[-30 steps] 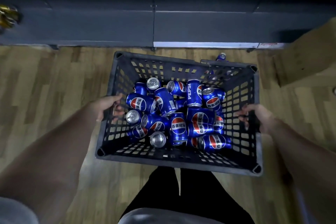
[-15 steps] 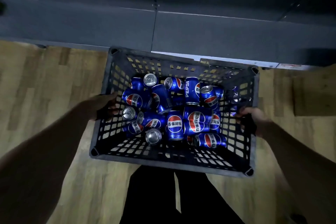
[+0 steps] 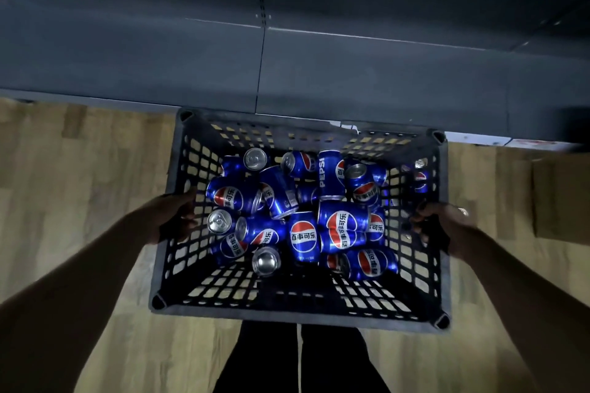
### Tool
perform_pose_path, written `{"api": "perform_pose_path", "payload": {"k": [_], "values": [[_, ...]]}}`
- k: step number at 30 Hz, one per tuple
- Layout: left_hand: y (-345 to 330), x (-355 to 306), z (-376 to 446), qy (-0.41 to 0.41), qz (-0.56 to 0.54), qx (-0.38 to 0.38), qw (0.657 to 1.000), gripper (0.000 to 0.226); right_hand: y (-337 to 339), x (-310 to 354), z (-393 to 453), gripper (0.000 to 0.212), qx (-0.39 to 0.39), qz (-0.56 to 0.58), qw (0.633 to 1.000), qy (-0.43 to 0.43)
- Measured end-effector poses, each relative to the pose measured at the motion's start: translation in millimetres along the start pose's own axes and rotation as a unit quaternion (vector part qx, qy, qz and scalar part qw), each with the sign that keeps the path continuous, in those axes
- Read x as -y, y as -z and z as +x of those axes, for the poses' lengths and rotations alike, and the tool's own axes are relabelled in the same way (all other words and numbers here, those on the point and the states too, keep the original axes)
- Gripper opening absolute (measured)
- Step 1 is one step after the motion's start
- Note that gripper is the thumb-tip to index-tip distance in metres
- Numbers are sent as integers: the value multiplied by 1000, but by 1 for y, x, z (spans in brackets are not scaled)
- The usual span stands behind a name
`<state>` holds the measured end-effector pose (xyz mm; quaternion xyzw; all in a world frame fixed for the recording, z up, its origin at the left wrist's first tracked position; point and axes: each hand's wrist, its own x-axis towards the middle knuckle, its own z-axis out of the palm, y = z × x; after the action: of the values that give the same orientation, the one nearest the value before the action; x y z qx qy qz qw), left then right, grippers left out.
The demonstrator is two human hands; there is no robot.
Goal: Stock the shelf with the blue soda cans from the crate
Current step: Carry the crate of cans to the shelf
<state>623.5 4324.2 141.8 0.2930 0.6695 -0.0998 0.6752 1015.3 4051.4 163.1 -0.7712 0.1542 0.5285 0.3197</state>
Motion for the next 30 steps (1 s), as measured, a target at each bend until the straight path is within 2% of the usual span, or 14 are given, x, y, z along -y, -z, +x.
{"api": "perform_pose_path", "payload": {"k": [7,12,16,30], "values": [[-5,-30,89,9,10,2,1000,41,-19,16,88,7,19,11,1000,-9],[-16,-48,158,-2,18,3,1000,42,-39,28,154,18,17,29,999,10],[-24,-57,198,-9,24,6,1000,42,-47,33,196,17,25,25,999,25],[-42,-54,263,4,41,6,999,41,-50,22,260,9,43,-8,998,41]]}}
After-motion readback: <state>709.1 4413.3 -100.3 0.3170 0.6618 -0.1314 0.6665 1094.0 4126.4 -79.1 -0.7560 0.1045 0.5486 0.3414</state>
